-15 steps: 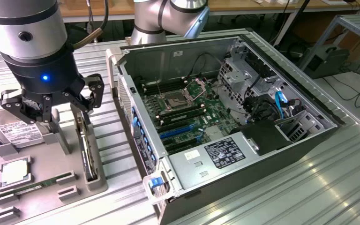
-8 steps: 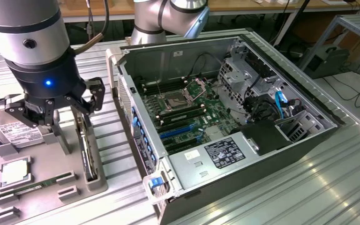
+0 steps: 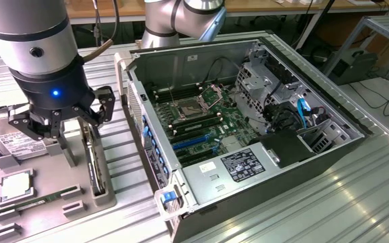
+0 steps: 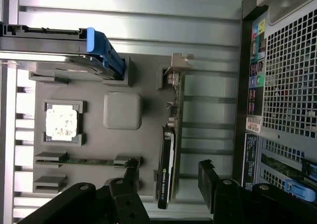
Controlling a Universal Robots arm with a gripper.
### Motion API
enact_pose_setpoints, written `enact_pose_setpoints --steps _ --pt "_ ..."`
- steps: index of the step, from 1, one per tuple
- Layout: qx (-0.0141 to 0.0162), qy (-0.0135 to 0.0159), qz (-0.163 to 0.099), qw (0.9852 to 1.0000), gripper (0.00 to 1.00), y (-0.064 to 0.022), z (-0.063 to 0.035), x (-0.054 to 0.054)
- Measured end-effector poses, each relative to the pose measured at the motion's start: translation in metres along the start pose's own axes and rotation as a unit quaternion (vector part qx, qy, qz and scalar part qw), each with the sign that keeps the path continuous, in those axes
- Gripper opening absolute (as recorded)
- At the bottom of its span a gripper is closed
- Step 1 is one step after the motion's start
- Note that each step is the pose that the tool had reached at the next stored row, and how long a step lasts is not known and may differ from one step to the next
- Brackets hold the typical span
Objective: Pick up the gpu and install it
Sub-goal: 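Pick up the gpu and move the gpu toward the slot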
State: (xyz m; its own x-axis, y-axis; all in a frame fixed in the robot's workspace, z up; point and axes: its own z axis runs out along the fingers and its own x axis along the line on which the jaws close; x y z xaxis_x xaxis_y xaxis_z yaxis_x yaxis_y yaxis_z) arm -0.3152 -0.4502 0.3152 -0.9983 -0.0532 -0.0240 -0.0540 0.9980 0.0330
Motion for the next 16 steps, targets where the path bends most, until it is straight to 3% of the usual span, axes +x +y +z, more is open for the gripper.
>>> enact_pose_setpoints --steps 16 --pt "0.0 0.0 0.0 1.0 0.6 -0.0032 0.0214 -0.002"
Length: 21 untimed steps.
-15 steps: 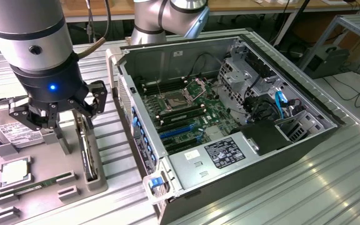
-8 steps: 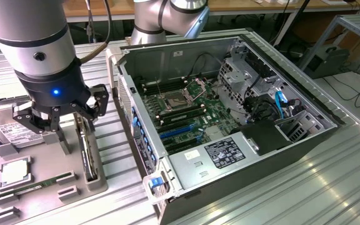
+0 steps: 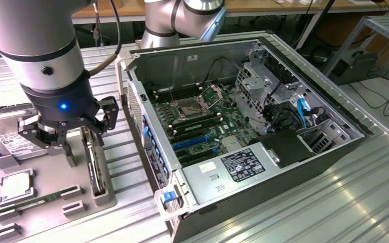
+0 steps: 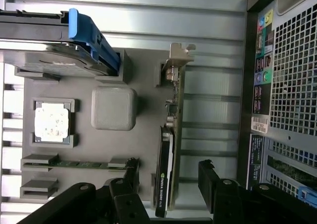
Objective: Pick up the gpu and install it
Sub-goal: 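Pick up the gpu and move the gpu toward the slot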
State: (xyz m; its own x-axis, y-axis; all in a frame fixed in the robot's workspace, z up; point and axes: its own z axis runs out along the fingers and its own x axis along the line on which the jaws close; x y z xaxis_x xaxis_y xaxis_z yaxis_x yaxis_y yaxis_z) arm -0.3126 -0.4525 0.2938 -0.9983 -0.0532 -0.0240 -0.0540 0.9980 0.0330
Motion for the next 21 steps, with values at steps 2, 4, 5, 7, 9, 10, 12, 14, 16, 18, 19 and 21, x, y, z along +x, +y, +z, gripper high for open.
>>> enact_pose_setpoints --steps 2,4,5,7,9,10,12,14,16,18,19,21 --pt "0.0 0.0 0.0 1.0 0.6 -0.0003 0.0021 0.0" --pt "0.0 0.0 0.0 1.0 0.6 -0.0009 0.0051 0.0" --pt "0.0001 0.0 0.0 1.0 0.6 -0.0021 0.0069 0.0" --pt "0.0 -0.0001 0.001 1.0 0.6 -0.0035 0.009 -0.001" --pt "0.0 -0.0001 0.001 1.0 0.6 -0.0039 0.013 -0.001" --pt "0.0 -0.0001 0.003 1.0 0.6 -0.004 0.015 -0.001" --pt "0.0002 -0.0003 0.008 1.0 0.6 -0.0041 0.0174 -0.002" --pt "0.0003 -0.0004 0.013 0.9999 0.6 -0.0042 0.0194 -0.002" --pt "0.0004 -0.0004 0.014 0.9999 0.6 -0.0043 0.0211 -0.002" --pt "0.0004 -0.0005 0.015 0.9999 0.6 -0.0044 0.0239 -0.002" --pt "0.0004 -0.0005 0.015 0.9999 0.6 -0.0045 0.0258 -0.002" --pt "0.0004 -0.0005 0.015 0.9999 0.6 -0.0046 0.0295 -0.002"
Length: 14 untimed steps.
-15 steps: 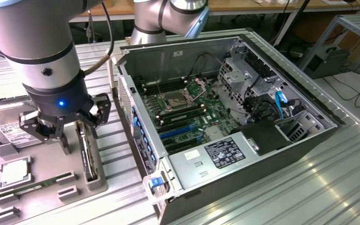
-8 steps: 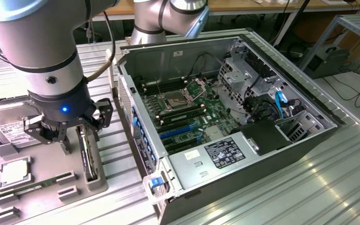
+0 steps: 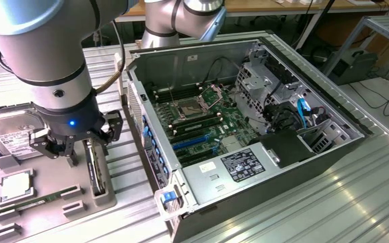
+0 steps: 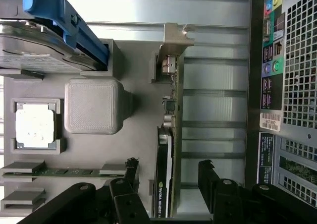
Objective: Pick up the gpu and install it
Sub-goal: 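Pick up the gpu and move the gpu toward the slot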
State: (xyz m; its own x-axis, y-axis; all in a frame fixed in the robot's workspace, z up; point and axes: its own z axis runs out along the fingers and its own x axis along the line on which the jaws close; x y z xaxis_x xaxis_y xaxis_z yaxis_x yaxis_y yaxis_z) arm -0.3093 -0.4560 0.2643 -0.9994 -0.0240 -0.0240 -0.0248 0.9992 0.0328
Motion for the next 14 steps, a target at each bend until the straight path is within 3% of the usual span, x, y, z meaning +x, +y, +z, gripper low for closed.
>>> enact_pose_setpoints --steps 14 --pt "0.0001 -0.0001 0.001 1.0 0.6 -0.0008 0.0241 0.0"
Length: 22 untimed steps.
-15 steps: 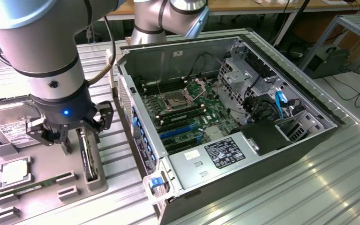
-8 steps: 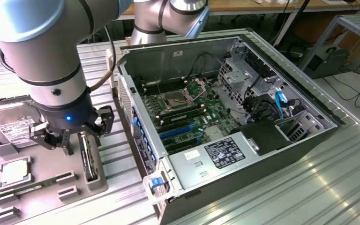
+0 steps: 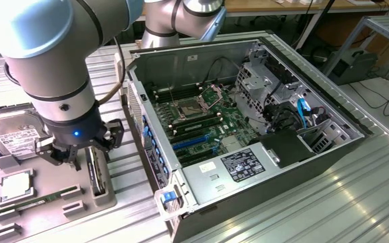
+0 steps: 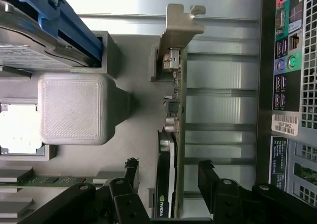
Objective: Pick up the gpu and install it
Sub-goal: 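Pick up the gpu and move the gpu toward the slot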
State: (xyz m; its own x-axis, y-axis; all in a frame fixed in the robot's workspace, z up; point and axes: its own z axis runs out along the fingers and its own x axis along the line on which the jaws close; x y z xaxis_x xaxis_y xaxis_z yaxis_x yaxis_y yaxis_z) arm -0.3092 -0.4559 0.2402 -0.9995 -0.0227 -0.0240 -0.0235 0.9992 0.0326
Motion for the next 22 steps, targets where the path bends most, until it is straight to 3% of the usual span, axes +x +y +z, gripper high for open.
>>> enact_pose_setpoints --steps 8,22 --pt "0.0004 0.0 0.0 1.0 0.6 -0.0004 0.0123 0.0" --pt "0.0004 0.0001 0.0 1.0 0.6 0.0037 0.0194 0.0"
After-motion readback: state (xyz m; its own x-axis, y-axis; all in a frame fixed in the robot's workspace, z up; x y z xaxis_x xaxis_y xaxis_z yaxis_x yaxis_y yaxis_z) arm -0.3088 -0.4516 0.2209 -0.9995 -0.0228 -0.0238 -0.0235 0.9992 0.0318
